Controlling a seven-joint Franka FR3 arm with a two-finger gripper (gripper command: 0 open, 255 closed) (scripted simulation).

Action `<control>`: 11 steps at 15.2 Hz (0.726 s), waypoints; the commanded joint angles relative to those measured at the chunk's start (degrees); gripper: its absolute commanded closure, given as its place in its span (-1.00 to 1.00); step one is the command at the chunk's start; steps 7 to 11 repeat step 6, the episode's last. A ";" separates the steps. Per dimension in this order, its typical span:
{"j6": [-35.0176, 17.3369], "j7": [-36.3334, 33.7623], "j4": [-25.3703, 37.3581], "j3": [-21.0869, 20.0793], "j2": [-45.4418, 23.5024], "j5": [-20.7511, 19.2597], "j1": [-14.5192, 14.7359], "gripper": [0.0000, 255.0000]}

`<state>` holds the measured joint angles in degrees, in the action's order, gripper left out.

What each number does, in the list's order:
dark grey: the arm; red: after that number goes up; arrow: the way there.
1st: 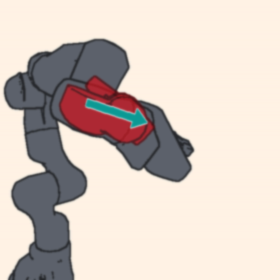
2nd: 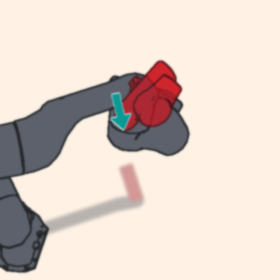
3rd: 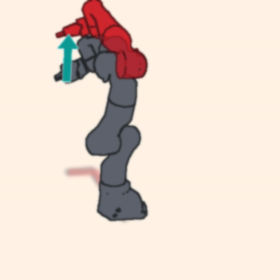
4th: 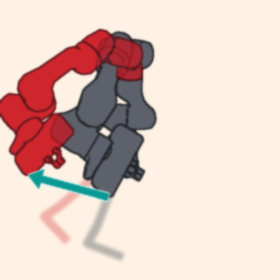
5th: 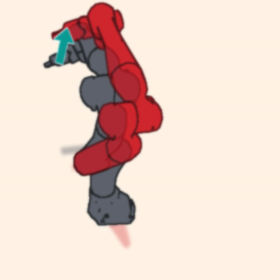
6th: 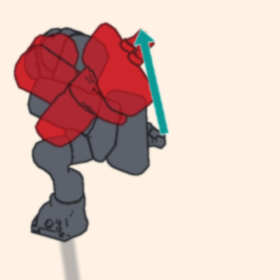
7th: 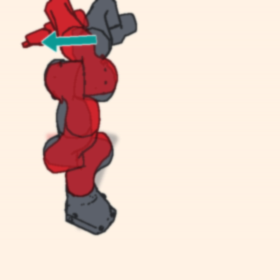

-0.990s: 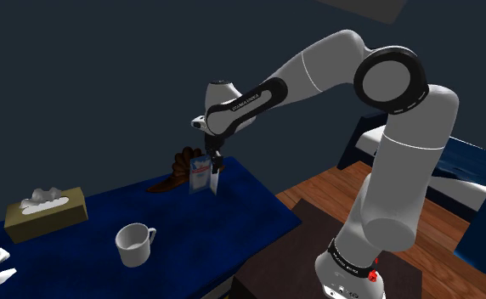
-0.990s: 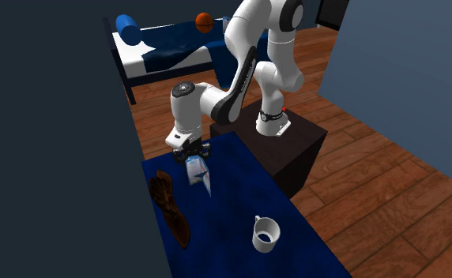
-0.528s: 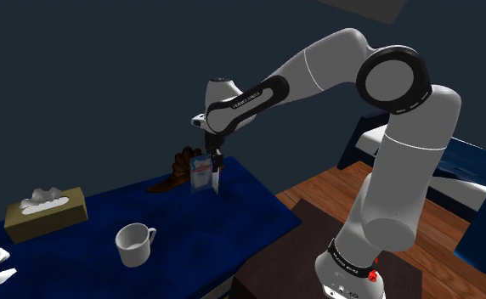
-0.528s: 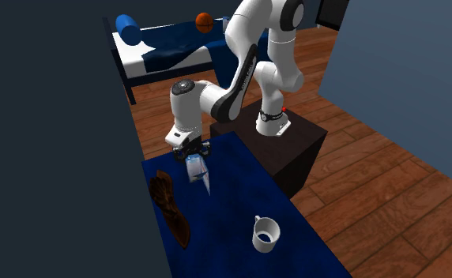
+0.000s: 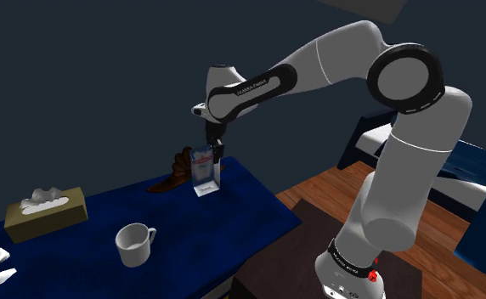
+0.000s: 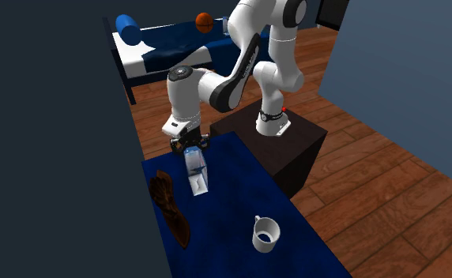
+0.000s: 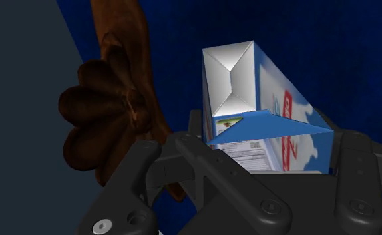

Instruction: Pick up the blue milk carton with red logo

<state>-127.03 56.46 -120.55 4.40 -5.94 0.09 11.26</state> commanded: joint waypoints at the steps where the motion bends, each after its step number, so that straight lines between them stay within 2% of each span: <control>1: 1.49 -0.07 0.62 0.00 0.95 -0.08 0.03 1.00; 4: 3.68 -0.13 1.78 0.00 1.98 -0.18 0.04 1.00; 11: 3.79 -0.13 1.84 0.00 2.03 -0.18 0.05 1.00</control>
